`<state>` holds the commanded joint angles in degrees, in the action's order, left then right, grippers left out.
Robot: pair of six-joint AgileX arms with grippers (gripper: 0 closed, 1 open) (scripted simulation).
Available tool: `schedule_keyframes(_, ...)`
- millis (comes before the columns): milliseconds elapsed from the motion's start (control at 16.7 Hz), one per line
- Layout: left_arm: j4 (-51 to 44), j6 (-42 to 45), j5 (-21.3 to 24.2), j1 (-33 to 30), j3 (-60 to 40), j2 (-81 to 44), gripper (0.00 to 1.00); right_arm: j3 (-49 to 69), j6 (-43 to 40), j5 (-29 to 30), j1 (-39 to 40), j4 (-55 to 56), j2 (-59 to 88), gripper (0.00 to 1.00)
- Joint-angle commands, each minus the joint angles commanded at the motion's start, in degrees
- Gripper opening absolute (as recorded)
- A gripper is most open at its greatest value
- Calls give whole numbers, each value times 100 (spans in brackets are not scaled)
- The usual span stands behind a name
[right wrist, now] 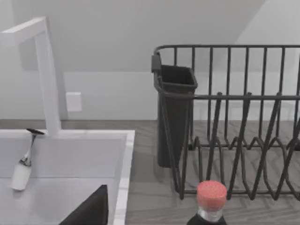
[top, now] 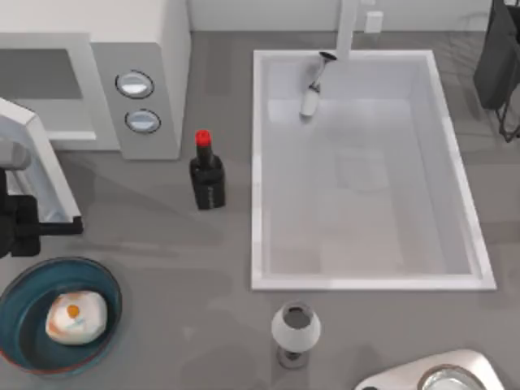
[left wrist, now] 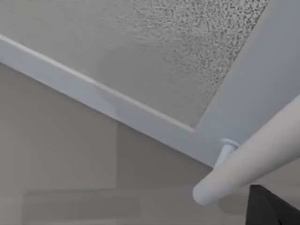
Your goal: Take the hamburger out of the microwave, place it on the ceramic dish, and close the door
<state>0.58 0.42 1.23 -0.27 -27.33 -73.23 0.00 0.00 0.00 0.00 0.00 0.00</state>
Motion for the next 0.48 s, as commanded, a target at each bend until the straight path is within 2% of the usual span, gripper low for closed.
schedule_keyframes(240, 492, -3, -11, -26, -658, -1235, 0, 0, 0, 0, 0, 0, 0, 100)
schedule_keyframes(480, 694, -5, -15, -37, -921, -1602, 0, 0, 0, 0, 0, 0, 0, 100)
